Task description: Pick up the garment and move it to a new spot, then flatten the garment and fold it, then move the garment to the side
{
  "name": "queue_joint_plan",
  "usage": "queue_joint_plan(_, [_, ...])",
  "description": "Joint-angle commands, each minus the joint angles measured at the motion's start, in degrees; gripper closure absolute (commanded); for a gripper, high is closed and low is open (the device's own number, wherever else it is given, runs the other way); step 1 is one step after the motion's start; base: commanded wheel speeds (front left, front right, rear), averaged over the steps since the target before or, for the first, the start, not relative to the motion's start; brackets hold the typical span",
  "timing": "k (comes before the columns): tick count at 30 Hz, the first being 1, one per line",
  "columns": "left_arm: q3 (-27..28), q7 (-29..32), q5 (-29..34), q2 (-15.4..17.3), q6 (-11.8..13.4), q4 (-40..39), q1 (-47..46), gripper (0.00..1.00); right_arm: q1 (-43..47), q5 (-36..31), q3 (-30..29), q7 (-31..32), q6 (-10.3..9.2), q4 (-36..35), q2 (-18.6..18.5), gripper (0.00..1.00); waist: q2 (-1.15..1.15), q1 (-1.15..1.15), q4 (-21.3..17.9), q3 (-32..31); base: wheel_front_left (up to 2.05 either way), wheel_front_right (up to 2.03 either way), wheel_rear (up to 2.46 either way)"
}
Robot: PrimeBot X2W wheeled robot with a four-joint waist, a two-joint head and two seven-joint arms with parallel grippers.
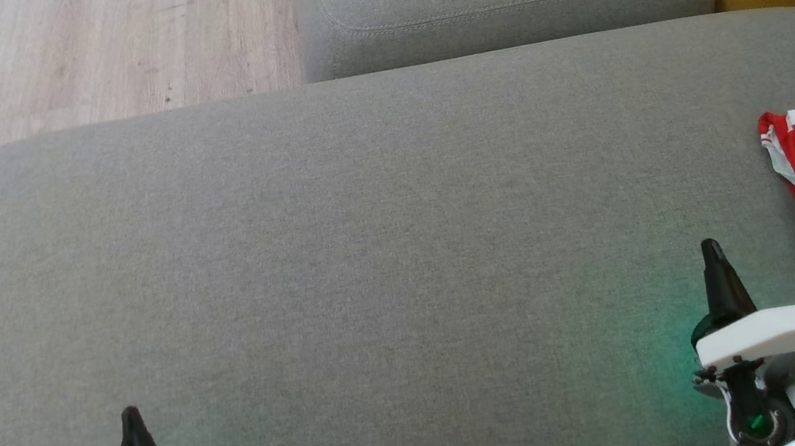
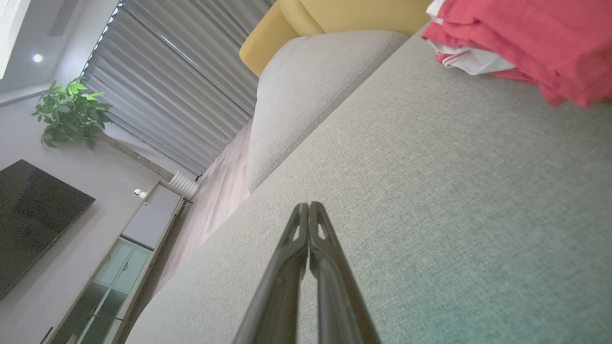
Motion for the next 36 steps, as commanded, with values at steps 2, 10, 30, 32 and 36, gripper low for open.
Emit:
queue_joint_plan(2, [1.24, 0.37, -1.99, 0.27, -0.64, -2.05, -2.96, 1.00, -1.57, 2.09, 0.11, 0.48, -0.02, -2.59, -0.20, 1.00, 0.00, 0.00, -0.04, 0.01, 0.00, 0.00, 0.00])
queue_joint_plan(10, [1.65, 1.72, -7.18, 0.29, -0.96, -2.53, -3.50, 1.00, -1.33, 7.19, -0.67, 1.80, -0.02, -3.80, -0.21, 1.00, 0.00, 0.00, -0.22, 0.05, 0.00, 0.00, 0.00])
queue_joint_plan(30, [2.69, 5.09, -20.13, 0.36, -1.75, -3.72, -4.83, 1.00, -0.72, 19.91, -2.63, 5.12, -0.03, -6.80, -0.24, 1.00, 0.00, 0.00, -0.66, 0.16, 0.00, 0.00, 0.00])
queue_joint_plan(32, [2.74, 5.26, -20.77, 0.36, -1.79, -3.78, -4.90, 1.00, -0.69, 20.55, -2.73, 5.28, -0.03, -6.95, -0.24, 1.00, 0.00, 0.00, -0.68, 0.16, 0.00, 0.00, 0.00])
queue_joint_plan(36, [2.95, 5.93, -23.37, 0.37, -1.95, -4.02, -5.17, 1.00, -0.56, 23.09, -3.12, 5.95, -0.03, -7.55, -0.25, 1.00, 0.00, 0.00, -0.77, 0.18, 0.00, 0.00, 0.00])
